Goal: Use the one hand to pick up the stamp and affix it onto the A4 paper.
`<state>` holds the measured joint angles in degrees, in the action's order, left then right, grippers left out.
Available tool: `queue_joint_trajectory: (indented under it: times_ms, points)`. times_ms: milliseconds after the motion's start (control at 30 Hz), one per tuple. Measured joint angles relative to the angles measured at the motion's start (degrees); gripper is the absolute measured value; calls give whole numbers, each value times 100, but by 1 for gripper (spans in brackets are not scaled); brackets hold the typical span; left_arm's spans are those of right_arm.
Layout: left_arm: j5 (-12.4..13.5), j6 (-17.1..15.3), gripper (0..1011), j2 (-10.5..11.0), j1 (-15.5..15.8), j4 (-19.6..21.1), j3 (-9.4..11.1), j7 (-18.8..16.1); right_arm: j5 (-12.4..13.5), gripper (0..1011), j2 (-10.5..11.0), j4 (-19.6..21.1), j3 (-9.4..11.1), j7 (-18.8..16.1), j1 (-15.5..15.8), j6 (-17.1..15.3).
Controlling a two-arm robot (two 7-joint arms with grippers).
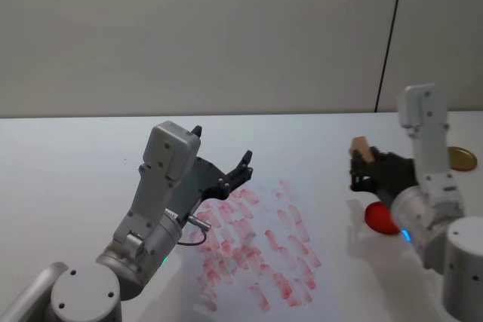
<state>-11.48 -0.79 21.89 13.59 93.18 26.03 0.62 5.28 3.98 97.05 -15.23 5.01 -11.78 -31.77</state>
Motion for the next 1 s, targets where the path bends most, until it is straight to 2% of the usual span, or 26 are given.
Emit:
queue_joint_trajectory:
  times_ms: [300, 400, 433, 633, 1000]
  points:
    - [0, 0, 993, 0, 0, 0, 0, 0, -8, 224, -326, -600, -148, -245, -313, -218]
    - [0, 0, 993, 0, 0, 0, -1, 0, -8, 224, -508, -1040, -234, -366, -522, -261]
    - [0, 0, 993, 0, 0, 0, 0, 0, -8, 224, -508, -1040, -234, -366, -522, -261]
    - [0, 0, 993, 0, 0, 0, 0, 0, -23, 224, -760, -1751, -324, -523, -858, -263]
    - [0, 0, 993, 0, 0, 0, 0, 0, -83, 224, -1007, -2610, -367, -580, -1253, -229]
